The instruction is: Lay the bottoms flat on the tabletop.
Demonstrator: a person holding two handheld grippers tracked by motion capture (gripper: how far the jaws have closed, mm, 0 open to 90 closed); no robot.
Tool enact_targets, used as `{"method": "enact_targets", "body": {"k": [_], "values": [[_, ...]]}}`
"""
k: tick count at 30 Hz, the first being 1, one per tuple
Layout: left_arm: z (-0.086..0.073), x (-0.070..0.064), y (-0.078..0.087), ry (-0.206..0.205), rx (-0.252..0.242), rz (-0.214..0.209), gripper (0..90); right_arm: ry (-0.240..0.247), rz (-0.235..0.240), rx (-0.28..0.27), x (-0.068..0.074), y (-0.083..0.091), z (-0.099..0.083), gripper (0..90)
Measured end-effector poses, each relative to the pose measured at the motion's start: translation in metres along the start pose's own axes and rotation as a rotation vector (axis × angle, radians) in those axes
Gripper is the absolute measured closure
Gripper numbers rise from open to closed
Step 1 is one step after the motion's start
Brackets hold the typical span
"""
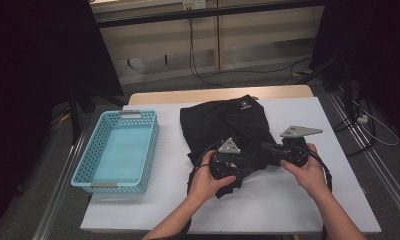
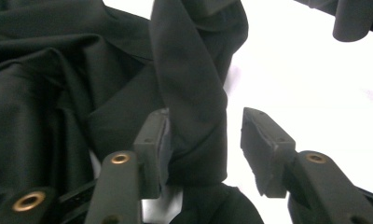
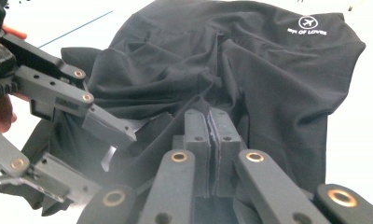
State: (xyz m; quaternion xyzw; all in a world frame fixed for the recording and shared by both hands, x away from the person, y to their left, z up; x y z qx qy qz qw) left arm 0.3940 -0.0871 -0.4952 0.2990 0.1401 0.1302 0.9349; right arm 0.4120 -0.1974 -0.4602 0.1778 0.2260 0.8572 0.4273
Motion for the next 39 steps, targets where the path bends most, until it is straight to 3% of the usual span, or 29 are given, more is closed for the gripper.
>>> {"method": "enact_targets", "body": {"k": [3, 5, 8, 11, 18, 27, 33, 35, 37, 39], "values": [[-0.004, -0.001, -0.003, -0.011, 0.023, -0.009, 67.2, 0.000, -0.007, 0.007, -0.002, -0.001, -0.002, 87.8], [-0.007, -0.002, -0.004, 0.017, 0.042, -0.025, 76.0, -0.002, -0.008, 0.010, -0.002, -0.001, -0.004, 87.7], [-0.011, -0.002, -0.004, 0.011, 0.066, -0.027, 87.0, 0.003, -0.010, 0.015, -0.002, 0.000, -0.006, 87.6], [-0.011, -0.001, 0.002, 0.016, 0.068, -0.029, 88.0, 0.007, -0.012, 0.019, -0.001, 0.001, -0.007, 87.5], [-0.003, 0.006, 0.030, 0.052, 0.006, -0.033, 89.0, -0.004, -0.022, 0.008, -0.006, 0.007, -0.007, 87.2], [0.002, 0.030, 0.067, 0.125, -0.080, -0.019, 89.0, 0.000, -0.042, 0.015, -0.009, 0.001, -0.007, 86.4], [0.002, 0.038, 0.071, 0.141, -0.093, -0.011, 89.0, 0.033, -0.067, 0.086, -0.008, -0.012, -0.017, 85.2], [0.001, 0.039, 0.070, 0.144, -0.092, -0.008, 88.9, 0.015, -0.084, 0.085, -0.010, -0.011, -0.019, 81.2], [-0.001, 0.041, 0.070, 0.154, -0.087, -0.004, 88.8, 0.027, -0.111, 0.090, -0.014, -0.007, -0.021, 79.9], [-0.001, 0.042, 0.070, 0.164, -0.092, -0.005, 88.8, -0.003, -0.096, 0.067, -0.012, 0.000, -0.022, 78.8]]}}
Point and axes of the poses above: each handheld gripper's, and its own axes: y roughly backward along the jaws, z roughly out of its top, x roughly to its left, the point moved 9 cm from there along -y, roughly forward along the jaws, and after that the axes turned 1 degree about y, right-handed, at the moved point
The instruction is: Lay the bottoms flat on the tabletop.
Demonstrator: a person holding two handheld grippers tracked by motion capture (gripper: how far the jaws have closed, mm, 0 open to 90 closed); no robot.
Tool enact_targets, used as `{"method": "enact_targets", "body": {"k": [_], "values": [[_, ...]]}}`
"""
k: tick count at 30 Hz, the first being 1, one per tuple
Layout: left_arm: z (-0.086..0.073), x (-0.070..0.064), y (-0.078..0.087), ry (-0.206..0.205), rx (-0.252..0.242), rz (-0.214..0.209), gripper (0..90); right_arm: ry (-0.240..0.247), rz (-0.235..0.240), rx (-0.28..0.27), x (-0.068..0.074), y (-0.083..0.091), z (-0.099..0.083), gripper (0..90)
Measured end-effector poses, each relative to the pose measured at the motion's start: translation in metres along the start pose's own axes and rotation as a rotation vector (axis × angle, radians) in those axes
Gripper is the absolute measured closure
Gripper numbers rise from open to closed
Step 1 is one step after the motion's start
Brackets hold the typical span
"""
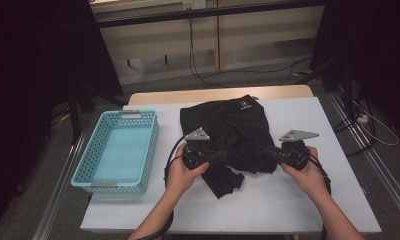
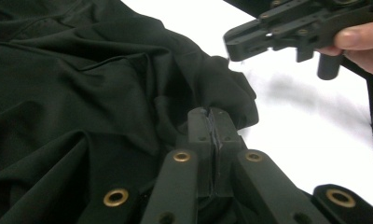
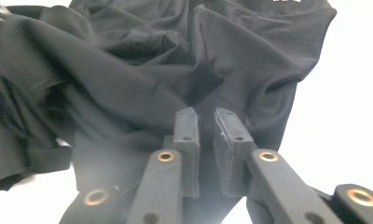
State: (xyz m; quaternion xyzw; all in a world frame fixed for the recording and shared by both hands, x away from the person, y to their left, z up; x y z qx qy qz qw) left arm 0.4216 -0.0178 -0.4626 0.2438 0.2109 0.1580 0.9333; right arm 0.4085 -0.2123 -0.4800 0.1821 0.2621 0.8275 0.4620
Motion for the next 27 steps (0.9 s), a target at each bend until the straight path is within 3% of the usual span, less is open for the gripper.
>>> {"method": "enact_targets", "body": {"k": [7, 12, 16, 21, 23, 27], "values": [[-0.003, 0.001, -0.004, 0.003, 0.009, 0.000, 88.6, 0.009, 0.031, -0.017, 0.014, 0.008, -0.001, 70.2], [-0.004, 0.001, -0.006, 0.001, 0.017, -0.003, 88.5, 0.010, 0.032, 0.007, 0.024, -0.007, 0.000, 54.1], [-0.004, 0.000, -0.006, 0.004, 0.015, -0.005, 88.4, 0.003, 0.019, 0.025, 0.027, -0.023, 0.001, 49.4], [-0.005, -0.005, -0.010, 0.002, 0.017, -0.020, 88.3, -0.025, 0.040, 0.072, 0.031, -0.038, -0.007, 50.6], [-0.005, -0.007, -0.010, -0.004, 0.020, -0.022, 88.3, -0.001, 0.033, 0.098, 0.031, -0.040, -0.012, 55.1], [-0.002, -0.008, -0.008, -0.008, 0.008, -0.021, 88.3, 0.016, 0.051, 0.107, 0.030, -0.036, -0.015, 74.8]]}}
Point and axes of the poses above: each handheld gripper's, and its own axes: y roughly backward along the jaws, z roughly out of its top, x roughly to its left, the point moved 9 cm from there along -y, roughly forward along the jaws, and after that the axes turned 1 degree about y, right-handed, at the moved point
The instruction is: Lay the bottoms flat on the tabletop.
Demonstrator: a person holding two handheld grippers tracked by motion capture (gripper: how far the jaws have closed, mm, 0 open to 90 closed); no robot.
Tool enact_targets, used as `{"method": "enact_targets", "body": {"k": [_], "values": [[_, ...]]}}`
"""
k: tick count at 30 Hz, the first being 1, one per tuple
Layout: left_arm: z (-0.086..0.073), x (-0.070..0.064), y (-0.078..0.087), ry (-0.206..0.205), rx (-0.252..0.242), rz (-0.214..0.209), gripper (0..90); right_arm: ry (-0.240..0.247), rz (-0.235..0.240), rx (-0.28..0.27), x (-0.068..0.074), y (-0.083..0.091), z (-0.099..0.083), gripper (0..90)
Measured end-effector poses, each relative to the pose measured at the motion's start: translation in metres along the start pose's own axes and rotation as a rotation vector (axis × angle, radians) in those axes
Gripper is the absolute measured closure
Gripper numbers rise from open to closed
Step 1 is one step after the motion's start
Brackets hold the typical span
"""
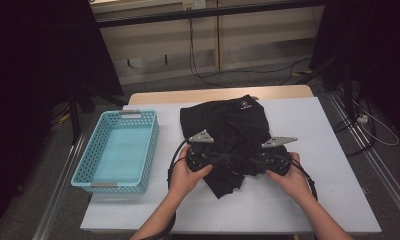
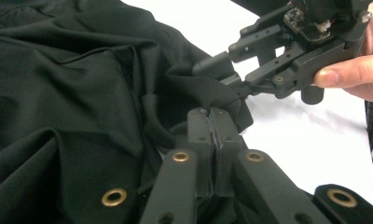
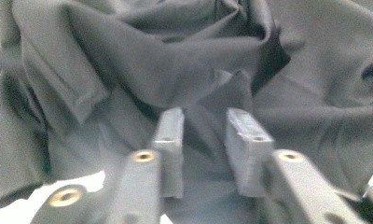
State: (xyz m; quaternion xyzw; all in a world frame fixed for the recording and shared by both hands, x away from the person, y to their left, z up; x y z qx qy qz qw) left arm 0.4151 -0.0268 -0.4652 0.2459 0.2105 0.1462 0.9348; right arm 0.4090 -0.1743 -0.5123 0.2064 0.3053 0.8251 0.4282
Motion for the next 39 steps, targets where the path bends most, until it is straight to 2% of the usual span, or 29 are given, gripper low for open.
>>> {"method": "enact_targets", "body": {"k": [2, 4, 8, 15, 22, 24, 29, 32, 34, 37, 39], "values": [[0.001, 0.000, 0.002, 0.001, -0.004, 0.000, 88.3, -0.005, 0.000, -0.011, -0.003, 0.004, 0.000, 85.1], [0.002, 0.000, 0.003, 0.001, -0.010, -0.002, 88.3, -0.006, 0.015, -0.020, -0.005, 0.010, 0.000, 90.0], [0.004, 0.000, 0.004, 0.006, -0.020, -0.001, 88.2, -0.016, 0.018, -0.028, -0.009, 0.019, -0.002, 90.0], [0.007, 0.003, 0.010, 0.018, -0.040, 0.003, 88.0, -0.028, 0.018, -0.086, -0.017, 0.047, -0.002, 90.0], [0.008, 0.003, 0.014, 0.040, -0.052, -0.014, 88.0, -0.040, 0.008, -0.131, -0.027, 0.076, -0.001, 90.0], [0.007, 0.003, 0.013, 0.042, -0.048, -0.019, 88.0, -0.027, 0.000, -0.133, -0.028, 0.083, -0.004, 90.0], [0.002, 0.003, 0.010, 0.052, -0.035, -0.025, 88.0, -0.042, -0.023, -0.125, -0.039, 0.101, -0.023, 90.0], [-0.003, 0.003, 0.008, 0.056, -0.023, -0.024, 86.6, -0.063, -0.025, -0.121, -0.045, 0.107, -0.034, 90.0], [-0.006, 0.004, 0.007, 0.056, -0.016, -0.017, 80.9, -0.068, -0.015, -0.127, -0.044, 0.107, -0.037, 90.0], [-0.008, 0.006, 0.007, 0.051, -0.008, -0.006, 76.6, -0.050, 0.008, -0.125, -0.035, 0.099, -0.034, 88.2], [-0.010, 0.007, 0.009, 0.049, -0.002, 0.003, 73.2, -0.038, 0.020, -0.115, -0.028, 0.091, -0.032, 81.1]]}}
Point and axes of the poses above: each handheld gripper's, and its own axes: y roughly backward along the jaws, z roughly out of its top, x roughly to its left, the point moved 9 cm from there along -y, roughly forward along the jaws, and after that the axes turned 1 degree about y, right-handed, at the moved point
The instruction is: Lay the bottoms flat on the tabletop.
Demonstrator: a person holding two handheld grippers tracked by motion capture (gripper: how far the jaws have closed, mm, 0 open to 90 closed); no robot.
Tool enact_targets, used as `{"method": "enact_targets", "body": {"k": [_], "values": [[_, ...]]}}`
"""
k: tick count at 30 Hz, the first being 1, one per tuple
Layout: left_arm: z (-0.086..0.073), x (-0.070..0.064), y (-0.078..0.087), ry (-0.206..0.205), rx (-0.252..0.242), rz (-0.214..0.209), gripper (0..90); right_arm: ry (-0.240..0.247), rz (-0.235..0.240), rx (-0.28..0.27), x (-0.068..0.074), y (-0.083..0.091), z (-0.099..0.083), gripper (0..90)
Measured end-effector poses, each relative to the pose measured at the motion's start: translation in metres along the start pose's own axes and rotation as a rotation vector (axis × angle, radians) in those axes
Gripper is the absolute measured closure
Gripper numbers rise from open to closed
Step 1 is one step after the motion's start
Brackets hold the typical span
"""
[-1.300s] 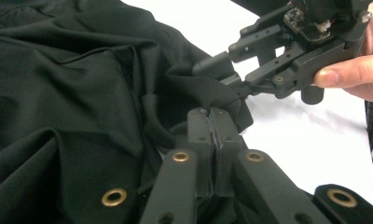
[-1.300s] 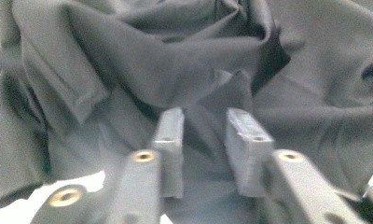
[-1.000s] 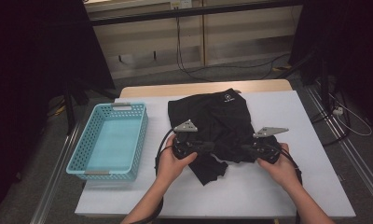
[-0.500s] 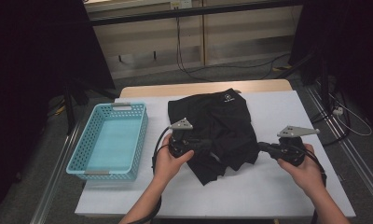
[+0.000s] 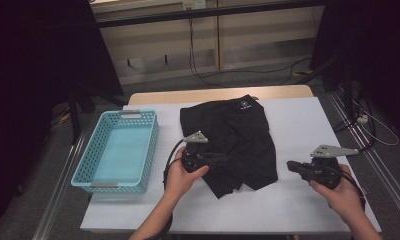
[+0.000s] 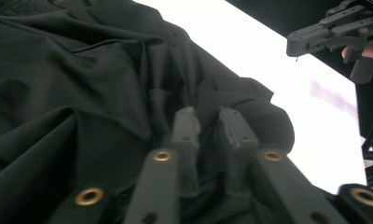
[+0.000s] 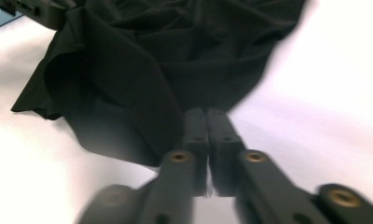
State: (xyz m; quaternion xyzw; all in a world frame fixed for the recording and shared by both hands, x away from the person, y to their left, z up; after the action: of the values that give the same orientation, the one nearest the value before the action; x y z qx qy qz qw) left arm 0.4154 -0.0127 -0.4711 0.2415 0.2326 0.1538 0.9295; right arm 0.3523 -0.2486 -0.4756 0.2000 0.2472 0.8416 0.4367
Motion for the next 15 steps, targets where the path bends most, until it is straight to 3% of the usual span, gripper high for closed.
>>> {"method": "enact_targets", "body": {"k": [2, 6, 10, 11, 12, 13, 14, 15], "values": [[-0.002, 0.002, 0.002, -0.011, 0.008, 0.023, 68.7, 0.012, 0.015, 0.008, 0.007, -0.011, 0.001, 74.4], [-0.001, 0.003, 0.002, -0.028, -0.003, 0.050, 46.4, 0.062, 0.046, 0.053, 0.024, -0.034, 0.001, 60.6], [-0.002, 0.001, 0.000, -0.037, 0.009, 0.049, 34.2, 0.127, 0.044, 0.125, 0.035, -0.050, -0.009, 51.4], [-0.002, 0.000, 0.000, -0.041, 0.016, 0.048, 31.6, 0.143, 0.045, 0.138, 0.037, -0.052, -0.011, 51.9], [-0.002, -0.001, 0.000, -0.046, 0.015, 0.048, 29.3, 0.178, 0.034, 0.158, 0.038, -0.055, -0.015, 58.0], [0.000, -0.001, 0.000, -0.047, 0.011, 0.048, 28.3, 0.195, 0.017, 0.168, 0.037, -0.055, -0.016, 65.0], [0.001, -0.001, 0.001, -0.051, 0.011, 0.051, 26.7, 0.218, 0.000, 0.167, 0.036, -0.054, -0.016, 78.3], [0.002, -0.002, 0.001, -0.050, 0.004, 0.050, 25.7, 0.211, 0.014, 0.170, 0.036, -0.052, -0.015, 84.4]]}}
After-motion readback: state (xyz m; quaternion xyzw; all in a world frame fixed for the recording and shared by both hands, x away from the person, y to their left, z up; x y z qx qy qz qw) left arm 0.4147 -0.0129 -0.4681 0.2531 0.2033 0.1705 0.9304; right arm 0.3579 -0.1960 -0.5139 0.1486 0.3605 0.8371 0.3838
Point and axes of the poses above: each handheld gripper's, and its own axes: y roughly backward along the jaws, z roughly out of its top, x roughly to its left, the point moved 9 cm from there along -y, roughly forward along the jaws, and after that the axes turned 1 degree about y, right-handed, at the moved point
